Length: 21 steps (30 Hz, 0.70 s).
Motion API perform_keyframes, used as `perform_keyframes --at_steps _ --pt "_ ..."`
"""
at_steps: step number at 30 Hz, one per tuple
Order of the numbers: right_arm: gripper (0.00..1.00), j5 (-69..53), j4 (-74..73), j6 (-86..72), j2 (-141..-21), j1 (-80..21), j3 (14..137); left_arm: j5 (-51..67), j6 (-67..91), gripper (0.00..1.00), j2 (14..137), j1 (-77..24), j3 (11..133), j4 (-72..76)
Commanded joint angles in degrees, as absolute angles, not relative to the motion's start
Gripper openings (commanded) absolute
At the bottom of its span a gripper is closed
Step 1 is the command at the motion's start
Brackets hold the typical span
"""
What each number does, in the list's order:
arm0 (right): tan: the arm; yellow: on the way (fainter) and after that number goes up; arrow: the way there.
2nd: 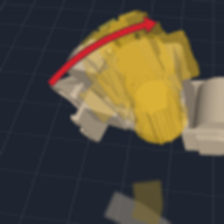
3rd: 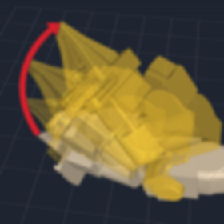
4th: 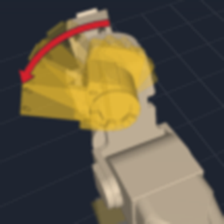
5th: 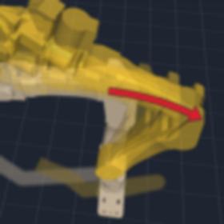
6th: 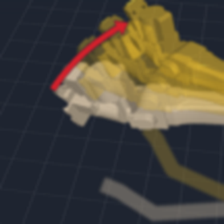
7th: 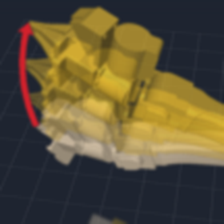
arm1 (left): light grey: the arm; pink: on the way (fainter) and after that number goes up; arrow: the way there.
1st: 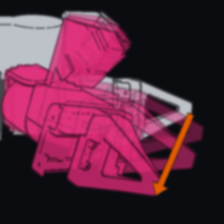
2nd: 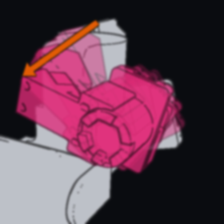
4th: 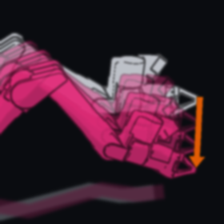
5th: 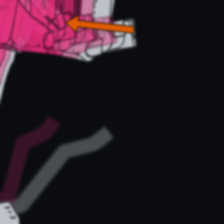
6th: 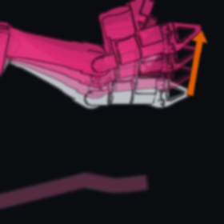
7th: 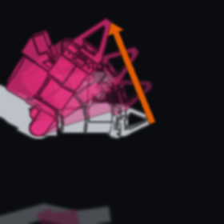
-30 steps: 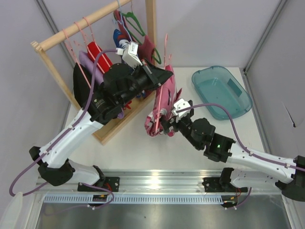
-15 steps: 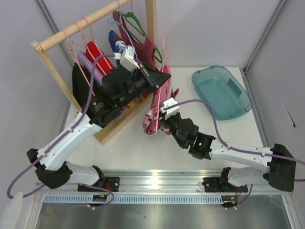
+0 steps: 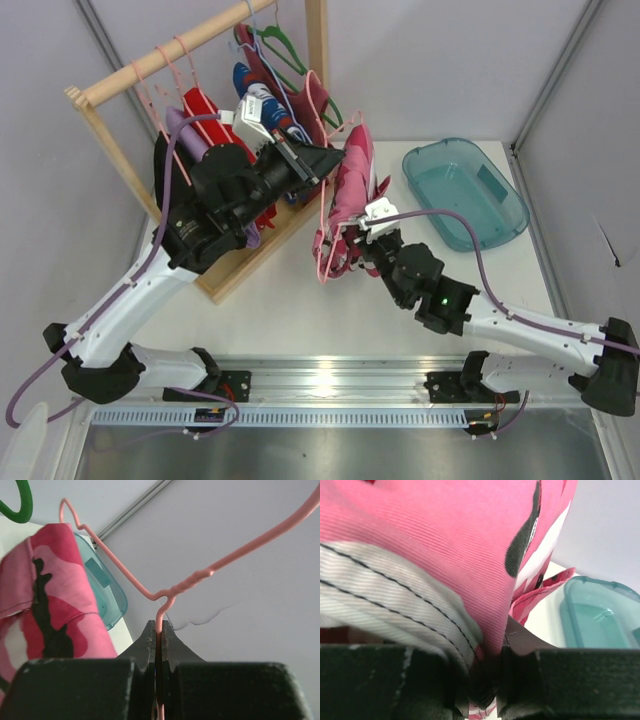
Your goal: Remove the trousers from the hanger
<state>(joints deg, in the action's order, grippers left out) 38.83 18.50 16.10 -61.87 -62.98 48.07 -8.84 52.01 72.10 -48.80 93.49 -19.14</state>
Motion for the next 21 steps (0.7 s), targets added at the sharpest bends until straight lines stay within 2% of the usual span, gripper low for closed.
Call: perform_keyframes --at_steps 1,14,21 --pt "0.00 42.4 15.2 18.0 -57.5 -62.5 53.8 -9.8 48.3 0.01 68.5 -47.2 95.7 -12.7" --pt "0.00 39.7 10.5 26.5 -57.3 -66.5 63.6 -14.7 44.3 0.00 70.3 -47.2 92.3 -18.2" --pt "0.00 34.4 5.5 24.6 -56.7 -66.2 68.5 -16.7 43.3 0.00 69.9 -47.2 90.2 -19.2"
